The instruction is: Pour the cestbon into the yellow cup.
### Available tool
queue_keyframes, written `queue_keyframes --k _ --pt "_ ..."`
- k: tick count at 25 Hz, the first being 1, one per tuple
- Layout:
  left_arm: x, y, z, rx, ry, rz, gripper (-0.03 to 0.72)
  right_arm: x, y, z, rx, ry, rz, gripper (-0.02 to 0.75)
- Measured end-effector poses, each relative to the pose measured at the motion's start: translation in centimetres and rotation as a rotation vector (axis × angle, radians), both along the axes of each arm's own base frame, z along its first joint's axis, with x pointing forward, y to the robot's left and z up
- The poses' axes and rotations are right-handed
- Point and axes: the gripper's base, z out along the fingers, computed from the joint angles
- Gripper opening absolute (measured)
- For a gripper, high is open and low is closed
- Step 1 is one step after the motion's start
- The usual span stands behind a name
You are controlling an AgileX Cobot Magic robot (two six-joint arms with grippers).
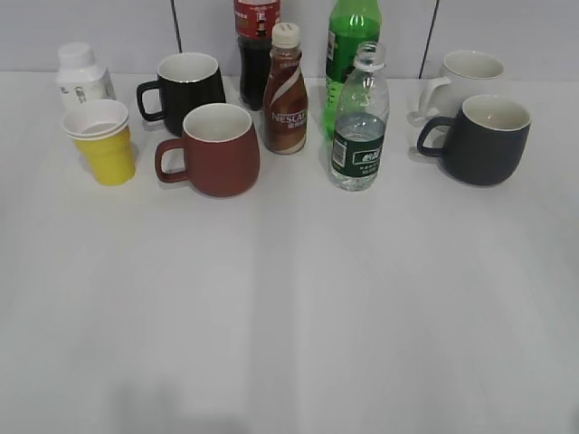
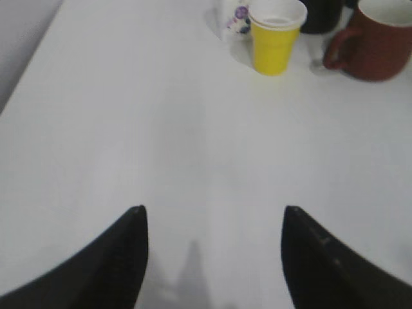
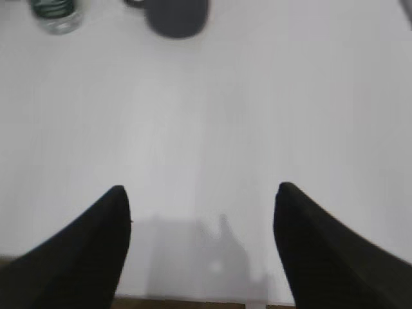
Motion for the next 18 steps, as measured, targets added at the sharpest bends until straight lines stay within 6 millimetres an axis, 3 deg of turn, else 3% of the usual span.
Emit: queue_keyframes --k 5,18 --pt "-0.17 -0.01 0.01 0.0 -0.013 0.011 0.476 -0.45 -0.07 -0.02 -0.008 -0.028 -0.07 0.522" --pt "-0.17 0.04 0.01 0.0 -0.013 -0.027 0.474 -0.45 -0.01 -0.01 0.0 -0.029 -0.028 0.521"
